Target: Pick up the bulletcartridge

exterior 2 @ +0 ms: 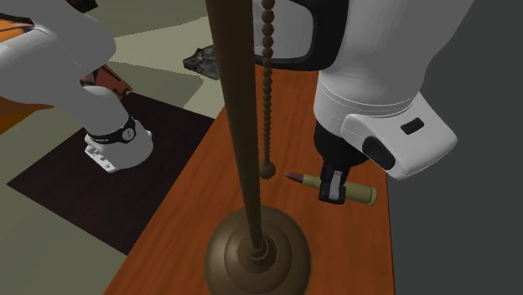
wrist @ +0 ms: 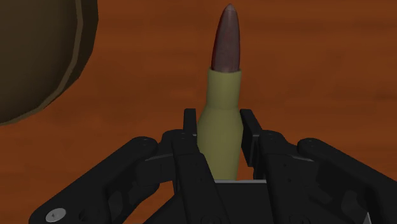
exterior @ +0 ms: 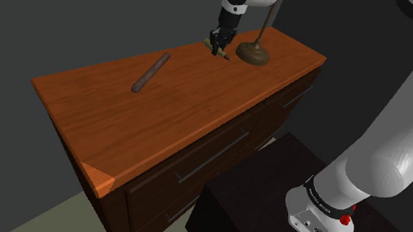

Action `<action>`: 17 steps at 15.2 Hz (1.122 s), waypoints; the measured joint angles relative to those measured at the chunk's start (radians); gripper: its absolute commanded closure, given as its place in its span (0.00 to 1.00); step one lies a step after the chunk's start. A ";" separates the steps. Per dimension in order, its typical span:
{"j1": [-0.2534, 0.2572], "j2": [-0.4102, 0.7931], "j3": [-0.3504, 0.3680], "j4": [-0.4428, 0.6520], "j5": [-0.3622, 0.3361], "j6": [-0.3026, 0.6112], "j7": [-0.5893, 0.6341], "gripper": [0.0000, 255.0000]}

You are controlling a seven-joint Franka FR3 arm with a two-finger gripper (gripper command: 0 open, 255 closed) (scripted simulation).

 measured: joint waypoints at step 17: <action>0.000 -0.037 0.000 0.063 -0.004 -0.107 0.005 1.00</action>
